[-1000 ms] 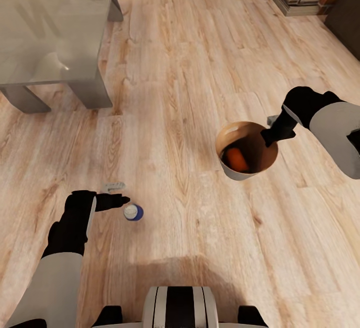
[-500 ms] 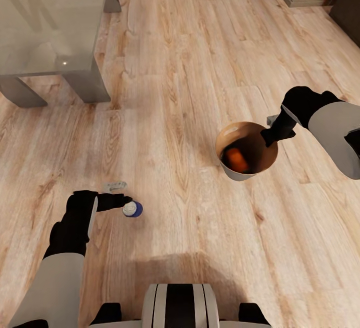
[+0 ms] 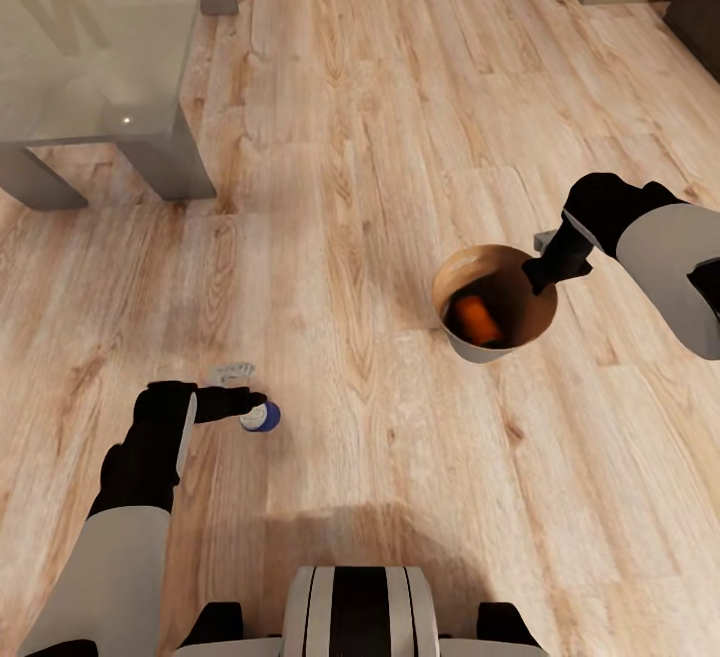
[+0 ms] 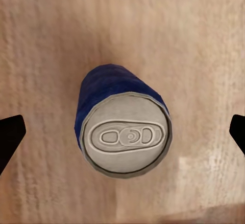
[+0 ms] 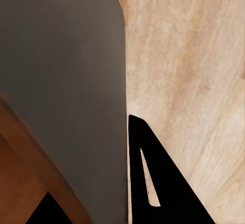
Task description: Put the three can of soda from the living room inside the tash can in the kitchen.
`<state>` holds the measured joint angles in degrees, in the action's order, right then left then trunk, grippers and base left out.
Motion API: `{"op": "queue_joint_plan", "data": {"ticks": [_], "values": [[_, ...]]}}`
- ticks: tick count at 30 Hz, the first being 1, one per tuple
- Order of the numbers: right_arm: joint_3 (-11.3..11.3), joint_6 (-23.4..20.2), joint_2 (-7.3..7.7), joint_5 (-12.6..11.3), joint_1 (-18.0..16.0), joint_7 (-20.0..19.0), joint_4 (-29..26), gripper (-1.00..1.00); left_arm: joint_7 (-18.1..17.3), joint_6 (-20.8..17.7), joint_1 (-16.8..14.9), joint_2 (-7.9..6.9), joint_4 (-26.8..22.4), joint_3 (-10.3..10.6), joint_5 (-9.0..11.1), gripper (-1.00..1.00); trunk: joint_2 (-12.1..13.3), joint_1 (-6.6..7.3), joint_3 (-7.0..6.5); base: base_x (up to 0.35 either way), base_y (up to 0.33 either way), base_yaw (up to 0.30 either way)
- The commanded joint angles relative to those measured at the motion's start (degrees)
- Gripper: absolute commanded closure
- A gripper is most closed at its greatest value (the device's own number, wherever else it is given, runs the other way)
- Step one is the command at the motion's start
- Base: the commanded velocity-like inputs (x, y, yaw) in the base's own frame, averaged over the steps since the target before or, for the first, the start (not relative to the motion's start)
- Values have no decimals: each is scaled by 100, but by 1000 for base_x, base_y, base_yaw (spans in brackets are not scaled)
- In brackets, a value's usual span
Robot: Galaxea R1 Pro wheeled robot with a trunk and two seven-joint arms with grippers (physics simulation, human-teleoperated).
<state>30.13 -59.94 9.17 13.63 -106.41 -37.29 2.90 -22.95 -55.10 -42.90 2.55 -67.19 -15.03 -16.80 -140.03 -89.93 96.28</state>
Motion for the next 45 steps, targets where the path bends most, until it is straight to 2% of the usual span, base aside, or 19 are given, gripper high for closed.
{"op": "queue_joint_plan", "data": {"ticks": [1,11,19,21,29,45], "values": [[3,-6,1,-18,-3,-15,0,100,-2,2,0,0,-1,0,1,-100,0,1,5,124,-2,0],[2,-6,7,-18,-3,-15,0,100,-51,-4,0,5,-4,8,1,-100,0,1,60,124,0,0],[2,-6,23,-18,-3,-15,0,100,-52,-11,-1,12,12,8,-22,-100,-321,-175,246,5,0,0],[2,-6,20,-18,-3,-15,0,100,-52,-18,0,22,16,8,-32,-100,-324,-180,301,0,0,0],[10,-6,2,-18,-3,-15,1,100,-46,-274,0,93,-31,8,-23,-100,-324,-180,340,-60,-5,0],[3,-6,29,-18,-1,-15,0,100,-52,-299,-2,88,-82,0,0,-100,-324,-180,397,-32,-6,0]]}}
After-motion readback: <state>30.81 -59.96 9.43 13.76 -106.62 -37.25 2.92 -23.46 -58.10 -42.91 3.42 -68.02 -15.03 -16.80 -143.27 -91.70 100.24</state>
